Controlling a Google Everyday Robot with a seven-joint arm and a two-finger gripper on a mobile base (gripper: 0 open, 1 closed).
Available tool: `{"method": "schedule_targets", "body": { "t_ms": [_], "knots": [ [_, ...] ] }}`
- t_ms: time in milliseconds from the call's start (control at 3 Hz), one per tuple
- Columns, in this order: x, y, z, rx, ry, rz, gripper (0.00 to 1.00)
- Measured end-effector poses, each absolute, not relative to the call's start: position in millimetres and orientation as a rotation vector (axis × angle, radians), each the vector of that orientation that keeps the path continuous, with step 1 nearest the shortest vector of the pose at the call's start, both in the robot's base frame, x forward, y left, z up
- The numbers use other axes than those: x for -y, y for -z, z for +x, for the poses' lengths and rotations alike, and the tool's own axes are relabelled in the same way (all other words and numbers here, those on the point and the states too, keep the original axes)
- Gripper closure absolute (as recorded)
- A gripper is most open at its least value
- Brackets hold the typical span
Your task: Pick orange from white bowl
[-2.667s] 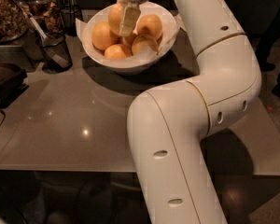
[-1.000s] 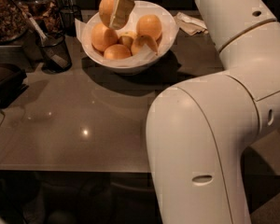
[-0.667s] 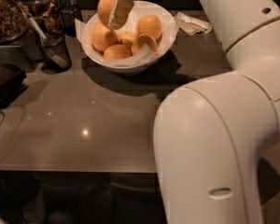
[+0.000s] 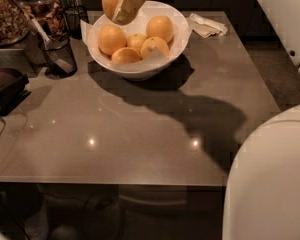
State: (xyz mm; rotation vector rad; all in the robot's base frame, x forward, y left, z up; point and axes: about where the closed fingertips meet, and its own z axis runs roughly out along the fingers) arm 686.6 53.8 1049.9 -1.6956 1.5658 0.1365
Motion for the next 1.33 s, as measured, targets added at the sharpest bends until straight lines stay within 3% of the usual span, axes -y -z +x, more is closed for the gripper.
{"method": "schedule_targets", "body": {
  "t_ms": [1000,1333],
  "knots": [
    [-43,-1030,597,-1.654,-0.289,-1.455,1.0],
    [-41,-1011,592,-1.685,-0.296,-1.471,1.0]
  ]
}}
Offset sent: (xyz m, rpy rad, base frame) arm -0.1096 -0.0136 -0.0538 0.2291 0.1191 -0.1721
